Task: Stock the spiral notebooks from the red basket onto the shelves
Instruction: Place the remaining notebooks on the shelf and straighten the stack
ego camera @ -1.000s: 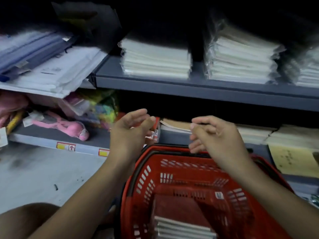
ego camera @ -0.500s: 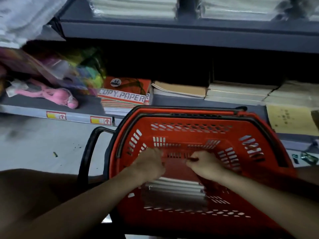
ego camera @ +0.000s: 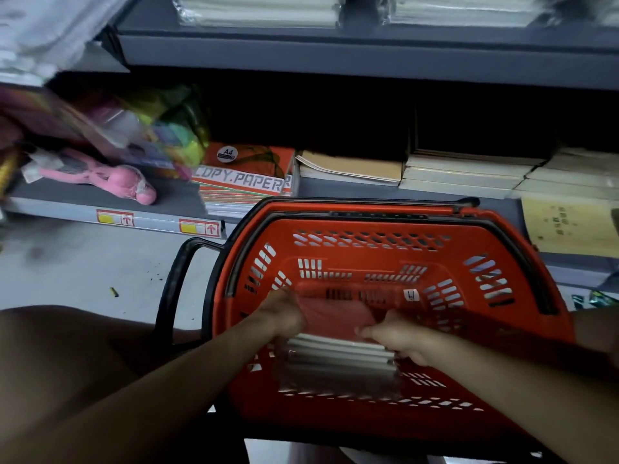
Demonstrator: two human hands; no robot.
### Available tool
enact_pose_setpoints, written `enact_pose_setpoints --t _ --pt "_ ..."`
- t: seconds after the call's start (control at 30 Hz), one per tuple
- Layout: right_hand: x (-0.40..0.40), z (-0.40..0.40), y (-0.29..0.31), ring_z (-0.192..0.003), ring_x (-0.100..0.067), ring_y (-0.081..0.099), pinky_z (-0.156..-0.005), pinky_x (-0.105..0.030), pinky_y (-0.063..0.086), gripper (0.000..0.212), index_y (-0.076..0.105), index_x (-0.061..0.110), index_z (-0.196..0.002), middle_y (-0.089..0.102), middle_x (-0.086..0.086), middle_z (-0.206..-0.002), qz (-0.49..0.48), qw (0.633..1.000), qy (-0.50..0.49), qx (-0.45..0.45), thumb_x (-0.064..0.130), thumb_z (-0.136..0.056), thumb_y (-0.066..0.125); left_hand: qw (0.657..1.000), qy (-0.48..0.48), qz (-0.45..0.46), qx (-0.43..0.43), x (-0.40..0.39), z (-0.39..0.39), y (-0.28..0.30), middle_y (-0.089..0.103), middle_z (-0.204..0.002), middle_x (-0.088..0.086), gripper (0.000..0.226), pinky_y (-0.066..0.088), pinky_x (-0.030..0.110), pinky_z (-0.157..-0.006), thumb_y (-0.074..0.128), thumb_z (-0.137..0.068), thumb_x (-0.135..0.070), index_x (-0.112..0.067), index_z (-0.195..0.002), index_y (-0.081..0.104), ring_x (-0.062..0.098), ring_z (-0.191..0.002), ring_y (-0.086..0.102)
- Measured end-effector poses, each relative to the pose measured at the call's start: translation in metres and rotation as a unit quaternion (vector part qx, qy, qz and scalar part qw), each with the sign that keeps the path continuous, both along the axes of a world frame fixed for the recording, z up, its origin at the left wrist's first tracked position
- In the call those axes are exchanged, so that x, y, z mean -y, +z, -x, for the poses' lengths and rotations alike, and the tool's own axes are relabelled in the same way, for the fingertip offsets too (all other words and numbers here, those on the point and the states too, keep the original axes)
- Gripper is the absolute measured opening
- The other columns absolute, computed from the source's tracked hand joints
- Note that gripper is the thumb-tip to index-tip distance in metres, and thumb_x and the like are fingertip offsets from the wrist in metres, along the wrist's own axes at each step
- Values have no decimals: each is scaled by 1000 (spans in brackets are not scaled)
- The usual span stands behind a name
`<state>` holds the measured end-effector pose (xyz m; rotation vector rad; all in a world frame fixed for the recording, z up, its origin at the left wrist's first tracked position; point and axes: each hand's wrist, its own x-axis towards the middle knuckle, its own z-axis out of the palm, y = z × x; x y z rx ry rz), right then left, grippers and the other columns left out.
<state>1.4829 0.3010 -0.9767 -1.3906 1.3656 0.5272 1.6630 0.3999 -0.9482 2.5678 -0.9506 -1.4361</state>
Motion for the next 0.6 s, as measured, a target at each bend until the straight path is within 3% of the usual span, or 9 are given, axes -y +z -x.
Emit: enact_pose_setpoints --t 0.1,0.2,0.3,0.37,0.5,0.6 --pt "-7 4 4 -107 -22 62 -82 -28 49 43 58 6 -122 63 -9 -120 67 998 -2 -5 30 -90 73 997 69 21 -14 -7 8 5 68 -85 1 15 45 15 -44 68 -86 -8 -11 -100 71 13 -68 66" --pt "-14 13 12 -87 -21 69 -79 -33 61 26 64 5 -97 69 -8 -99 84 996 -33 -12 26 -86 77 989 132 45 -38 -18 13 18 66 -87 -1 30 40 11 -38 72 -80 -6 -15 -108 68 9 -63 61" --pt "-15 25 30 -81 -17 69 -67 -29 63 27 62 4 -100 69 -8 -96 39 995 -94 16 15 -83 79 968 214 83 -104 -31 14 38 69 -83 -3 38 44 12 -45 81 -73 -4 -14 -106 67 8 -68 64" --pt "-12 31 51 -83 -15 64 -62 -26 58 25 60 6 -100 67 -7 -95 -2 984 -168 64 4 -82 78 927 303 131 -178 -42 14 53 70 -75 -1 32 46 18 -49 82 -69 3 -10 -94 69 11 -62 63" --pt "-10 41 107 -82 -21 61 -63 -27 51 18 66 1 -90 68 -12 -88 -128 931 -291 181 -11 -79 73 798 454 163 -362 -58 16 90 66 -76 10 19 44 26 -60 74 -73 10 -3 -87 70 17 -61 60" --pt "-18 52 142 -98 -29 67 -63 -35 59 57 60 -8 -112 69 -21 -109 -154 909 -291 256 -8 -60 82 752 455 208 -429 -73 22 124 67 -92 15 18 43 26 -68 71 -72 7 -1 -89 72 19 -70 61"
